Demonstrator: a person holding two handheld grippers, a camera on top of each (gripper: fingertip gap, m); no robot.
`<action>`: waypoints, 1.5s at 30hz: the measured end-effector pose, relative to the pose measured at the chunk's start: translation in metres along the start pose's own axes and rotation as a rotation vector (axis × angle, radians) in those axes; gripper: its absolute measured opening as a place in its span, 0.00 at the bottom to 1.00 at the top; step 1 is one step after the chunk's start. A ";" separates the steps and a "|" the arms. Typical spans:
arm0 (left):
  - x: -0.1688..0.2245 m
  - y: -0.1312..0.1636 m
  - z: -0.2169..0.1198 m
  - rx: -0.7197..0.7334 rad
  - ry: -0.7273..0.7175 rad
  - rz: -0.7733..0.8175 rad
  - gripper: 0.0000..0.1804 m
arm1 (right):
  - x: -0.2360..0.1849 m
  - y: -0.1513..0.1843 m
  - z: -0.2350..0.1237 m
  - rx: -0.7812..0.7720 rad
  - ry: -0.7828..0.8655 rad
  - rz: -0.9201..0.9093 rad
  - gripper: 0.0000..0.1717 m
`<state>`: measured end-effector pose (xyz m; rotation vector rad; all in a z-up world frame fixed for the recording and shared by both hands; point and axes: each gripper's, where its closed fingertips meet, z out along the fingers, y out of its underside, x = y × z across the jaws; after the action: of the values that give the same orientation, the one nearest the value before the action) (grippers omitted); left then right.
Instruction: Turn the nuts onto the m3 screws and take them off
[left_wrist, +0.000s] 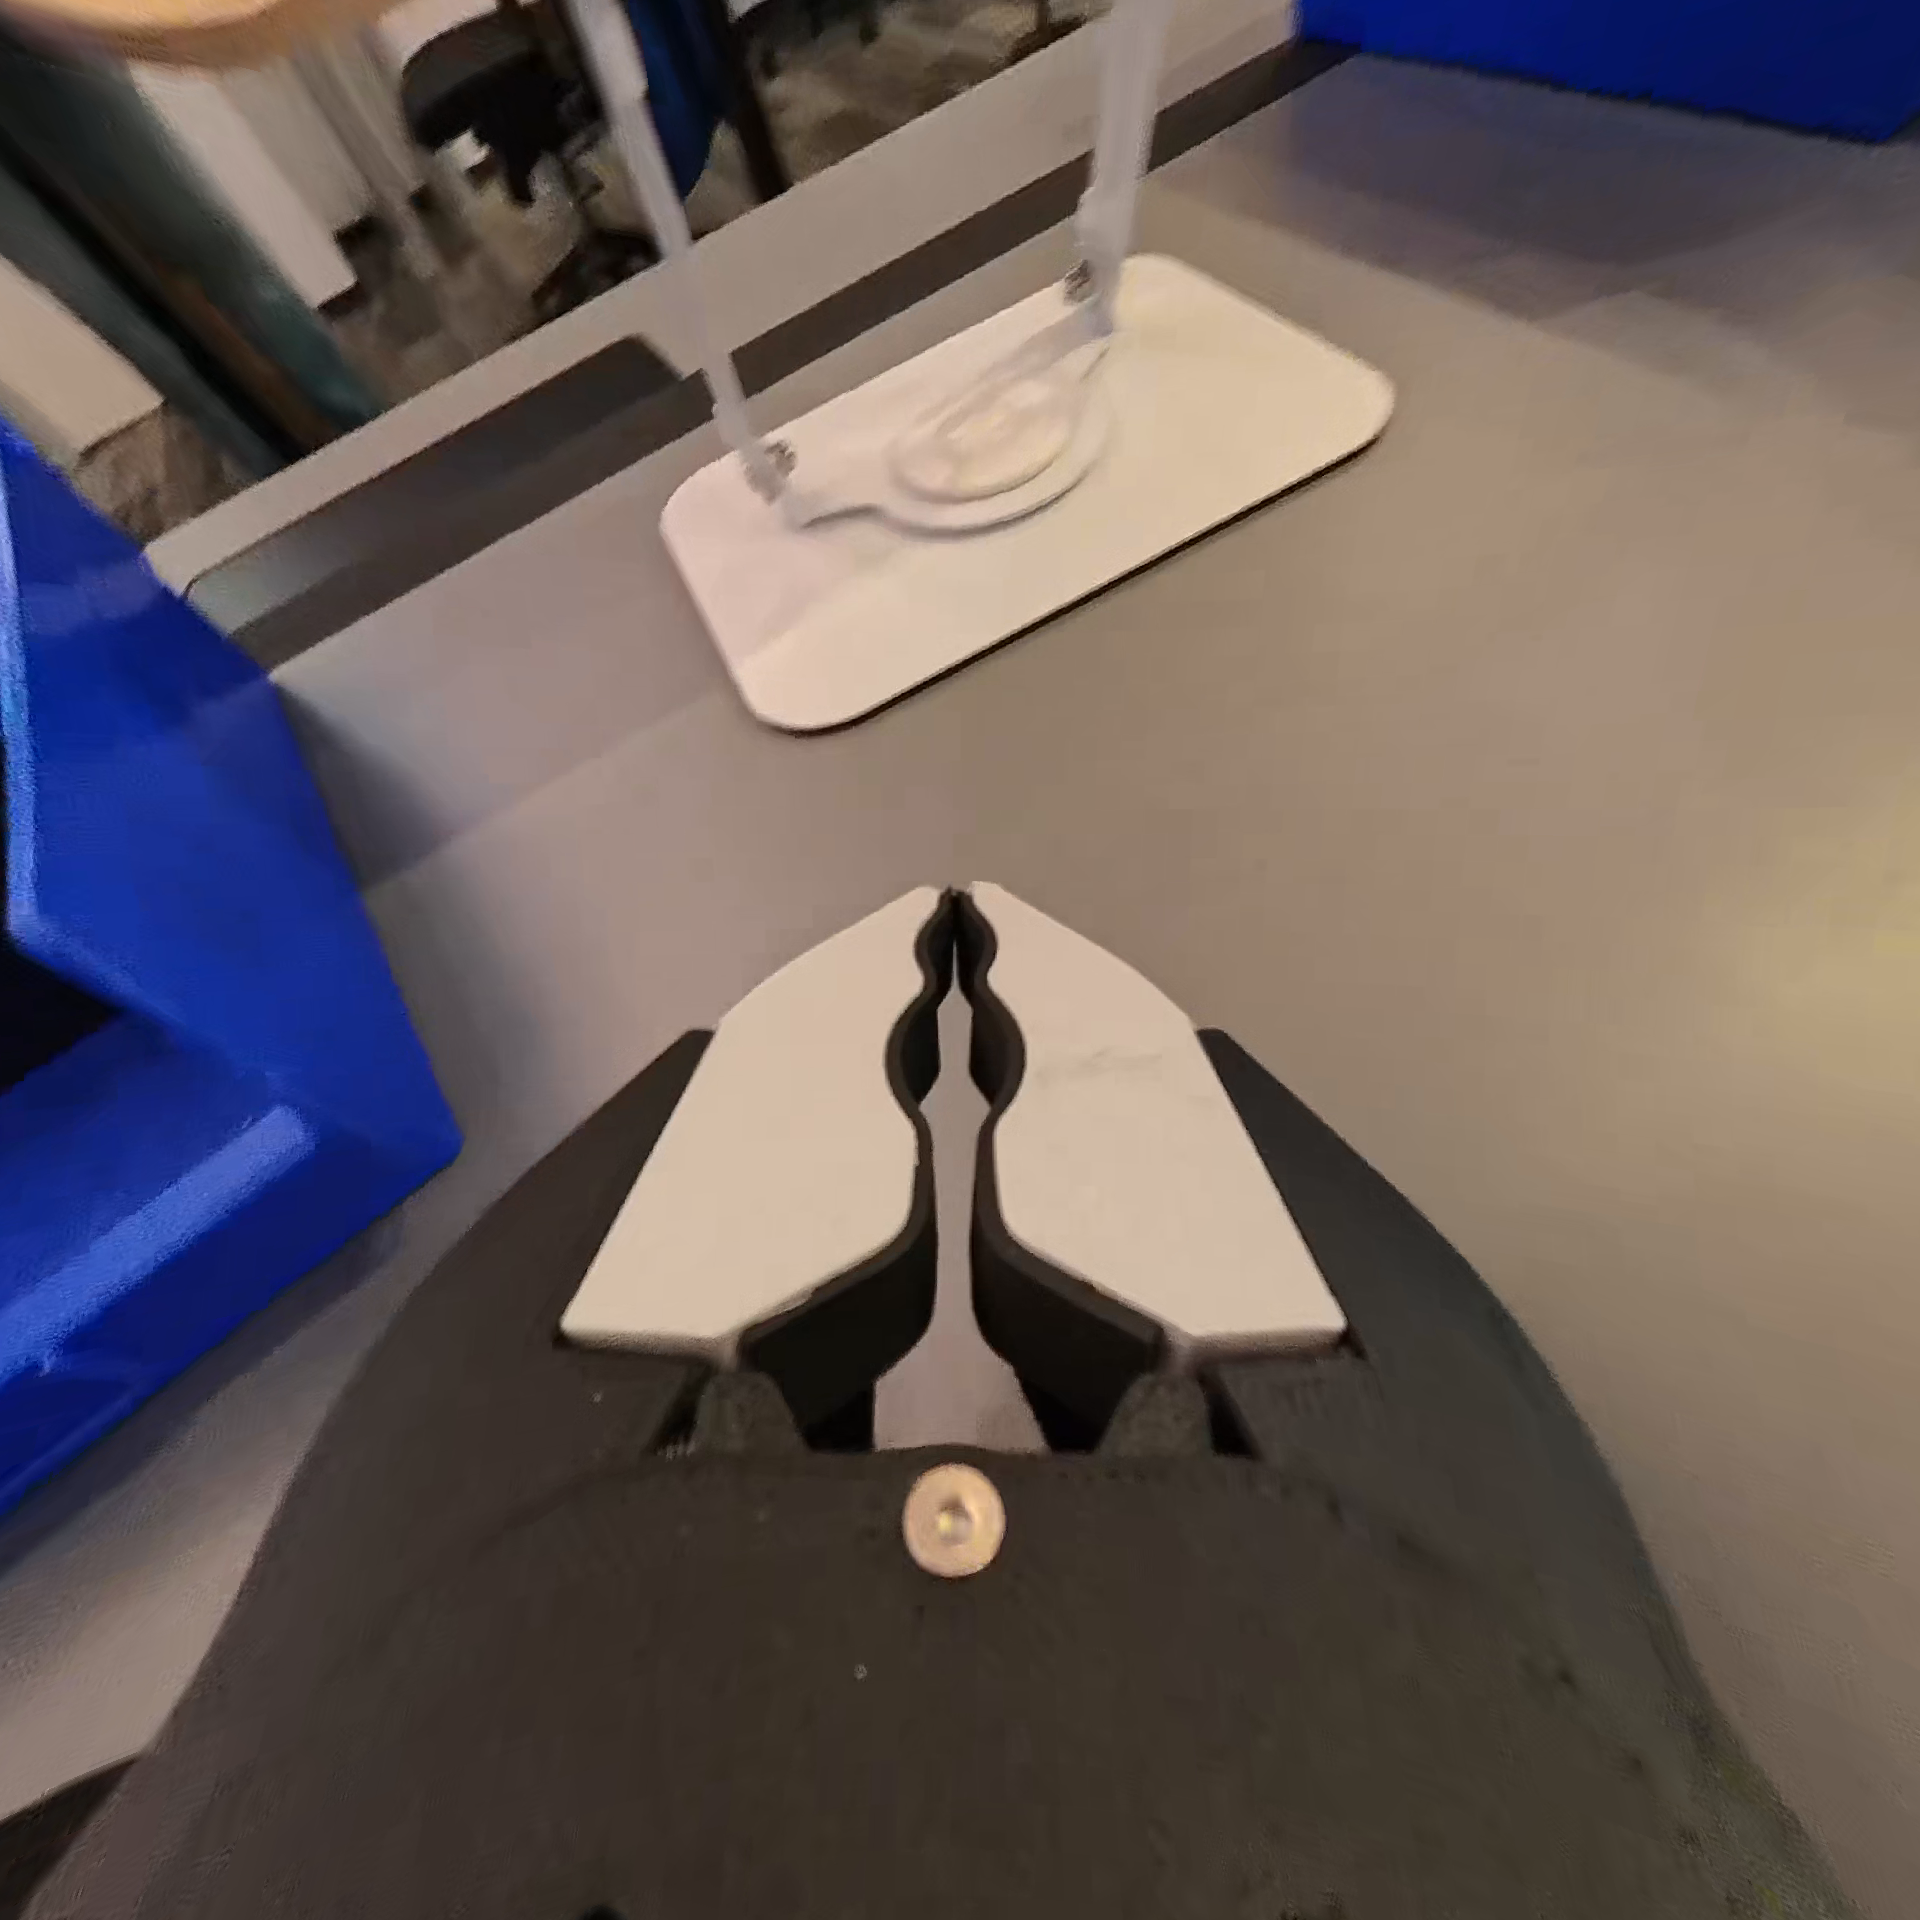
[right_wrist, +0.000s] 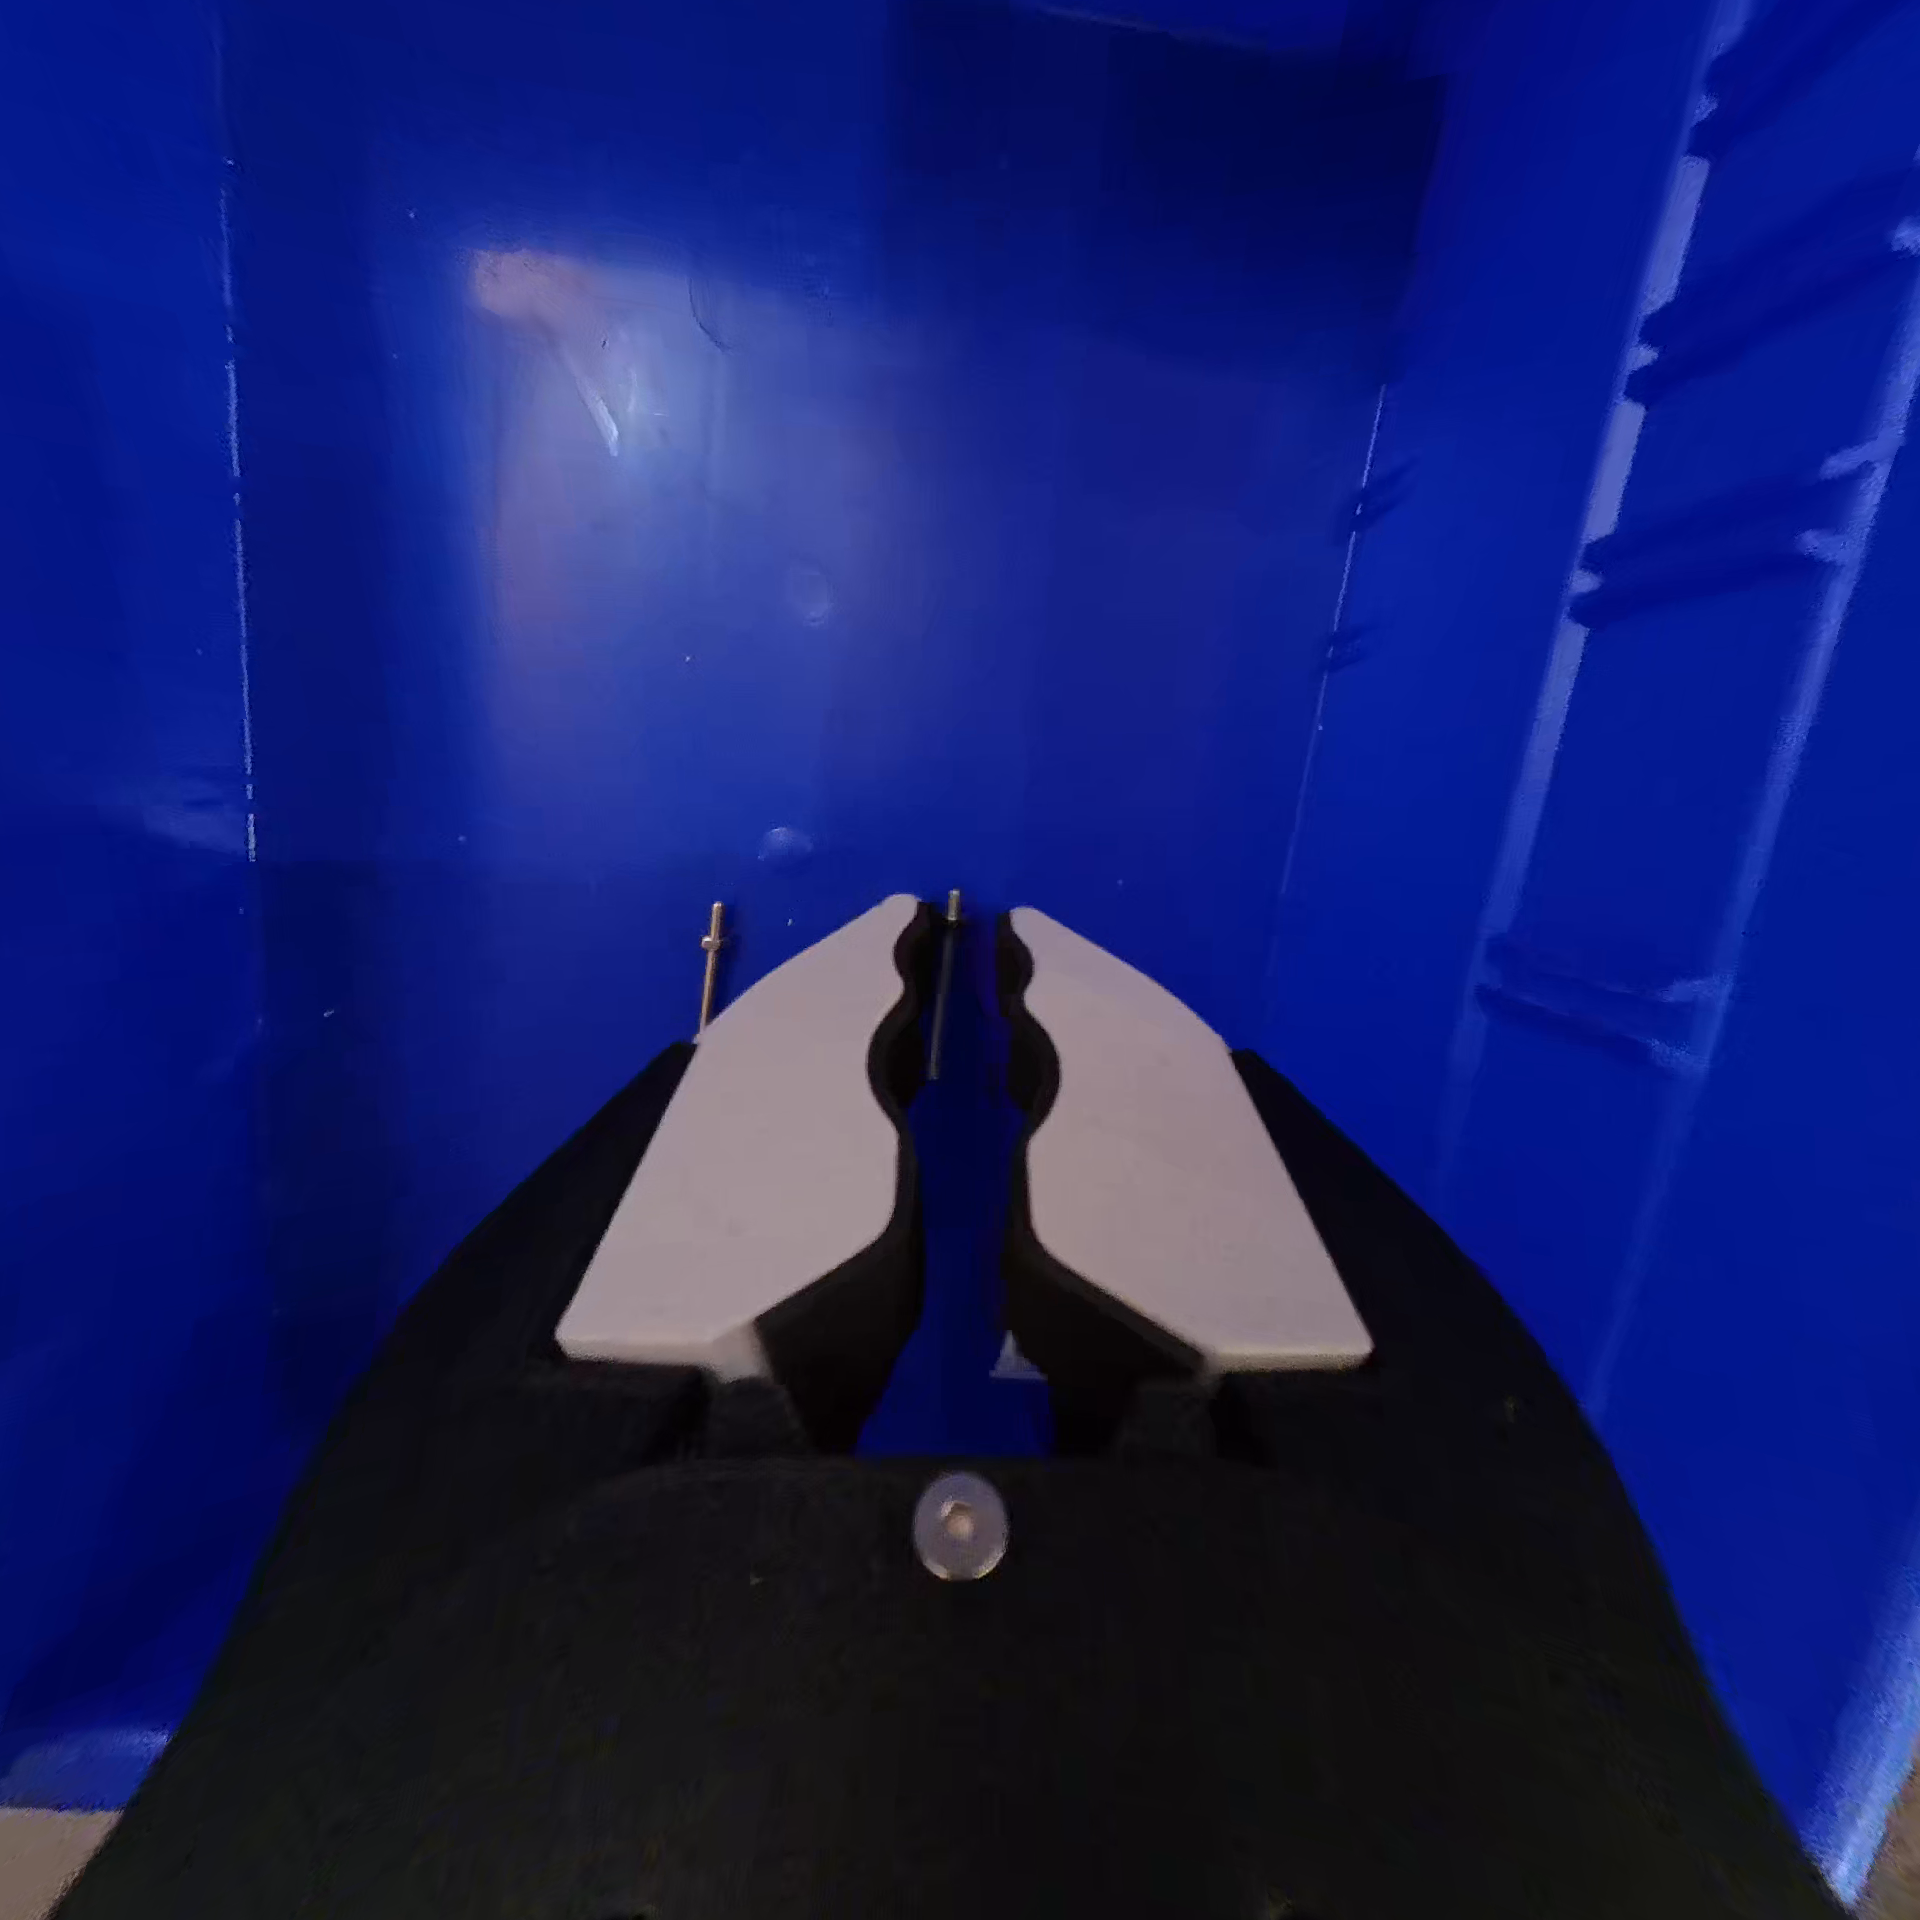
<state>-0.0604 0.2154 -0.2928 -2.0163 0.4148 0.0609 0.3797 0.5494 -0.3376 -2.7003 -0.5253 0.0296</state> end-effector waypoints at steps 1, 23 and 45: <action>-0.005 0.003 0.000 -0.012 -0.020 -0.010 0.00 | 0.001 -0.001 0.000 0.003 0.009 -0.002 0.12; -0.025 0.018 -0.001 -0.087 -0.112 -0.049 0.00 | -0.058 -0.019 -0.119 0.308 0.130 -0.209 0.15; -0.073 0.018 -0.035 -0.004 -0.149 -0.120 0.00 | -0.409 0.055 -0.136 0.745 -0.424 -0.777 0.00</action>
<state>-0.1395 0.1962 -0.2759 -2.0207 0.1988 0.1369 0.0317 0.3028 -0.2541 -1.6359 -1.3379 0.4821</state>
